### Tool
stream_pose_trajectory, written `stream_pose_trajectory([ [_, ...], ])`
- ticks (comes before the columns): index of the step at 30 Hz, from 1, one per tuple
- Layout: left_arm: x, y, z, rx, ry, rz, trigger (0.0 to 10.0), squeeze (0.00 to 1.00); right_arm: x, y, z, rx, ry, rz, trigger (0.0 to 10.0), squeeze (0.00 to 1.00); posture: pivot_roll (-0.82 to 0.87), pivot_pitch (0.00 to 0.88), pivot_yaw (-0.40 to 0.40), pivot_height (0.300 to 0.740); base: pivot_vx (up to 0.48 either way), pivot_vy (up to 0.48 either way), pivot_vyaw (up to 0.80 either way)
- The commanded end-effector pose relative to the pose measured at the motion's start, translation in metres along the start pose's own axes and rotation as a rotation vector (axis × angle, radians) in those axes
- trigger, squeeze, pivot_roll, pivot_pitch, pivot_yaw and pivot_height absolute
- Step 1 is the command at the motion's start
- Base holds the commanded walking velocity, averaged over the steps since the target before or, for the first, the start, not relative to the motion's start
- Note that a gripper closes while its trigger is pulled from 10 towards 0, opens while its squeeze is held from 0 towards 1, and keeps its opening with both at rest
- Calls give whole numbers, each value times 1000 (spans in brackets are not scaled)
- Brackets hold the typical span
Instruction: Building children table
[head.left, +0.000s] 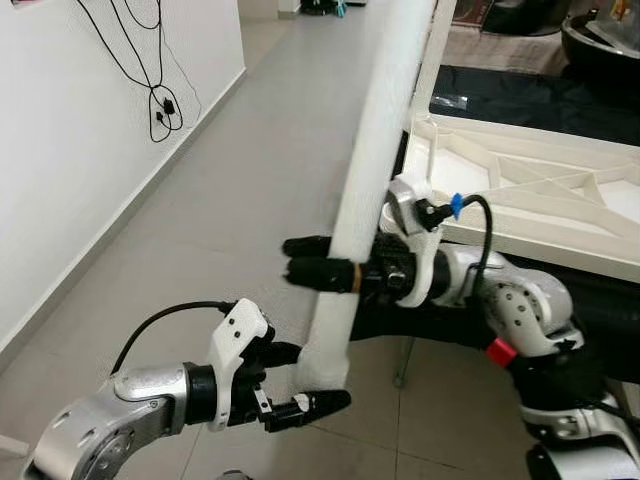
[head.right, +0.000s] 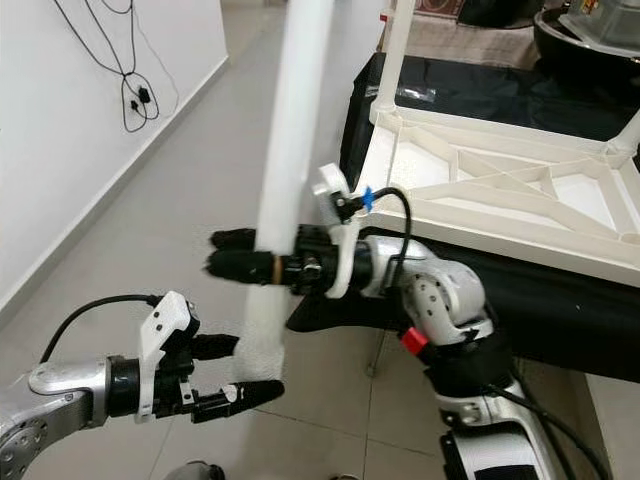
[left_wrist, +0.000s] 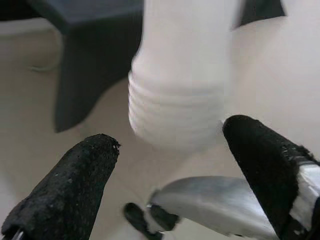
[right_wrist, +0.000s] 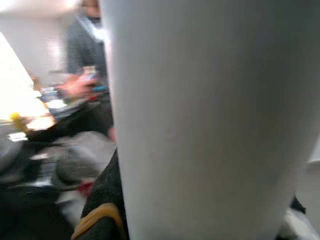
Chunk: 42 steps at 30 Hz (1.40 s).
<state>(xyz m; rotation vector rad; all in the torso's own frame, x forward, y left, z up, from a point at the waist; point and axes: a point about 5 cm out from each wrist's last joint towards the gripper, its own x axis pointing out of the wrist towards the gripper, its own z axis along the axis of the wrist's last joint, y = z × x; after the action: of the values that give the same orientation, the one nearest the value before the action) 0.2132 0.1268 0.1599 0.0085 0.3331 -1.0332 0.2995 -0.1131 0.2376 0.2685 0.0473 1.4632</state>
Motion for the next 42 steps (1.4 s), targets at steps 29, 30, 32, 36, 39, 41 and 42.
stream_pose_trajectory([
  [29,-5,40,61,167,-476,963,10000,0,-62,-48,53,-573,-374,-1360,10000,0,116,98,-45,740,0,0,-79],
  [30,-4,40,61,173,-477,967,10000,0,-60,-48,53,-579,-378,-1363,10000,0,116,98,-45,740,0,0,0],
  [32,-3,39,62,181,-477,970,10000,0,-58,-49,55,-582,-390,-1369,10000,0,115,99,-47,740,0,0,0],
  [36,-2,39,63,184,-479,970,10000,0,-56,-48,61,-580,-426,-1364,10000,0,114,103,-48,740,124,0,0],
  [39,-1,39,63,183,-482,971,10000,0,-55,-47,65,-593,-442,-1369,10000,0,112,104,-48,740,264,0,0],
  [41,0,38,62,180,-482,968,10000,0,-53,-47,70,-601,-458,-1357,10000,0,113,105,-48,740,274,0,0],
  [42,0,38,62,180,-482,968,10000,0,-53,-47,70,-601,-458,-1357,10000,0,113,105,-48,740,274,0,0],
])
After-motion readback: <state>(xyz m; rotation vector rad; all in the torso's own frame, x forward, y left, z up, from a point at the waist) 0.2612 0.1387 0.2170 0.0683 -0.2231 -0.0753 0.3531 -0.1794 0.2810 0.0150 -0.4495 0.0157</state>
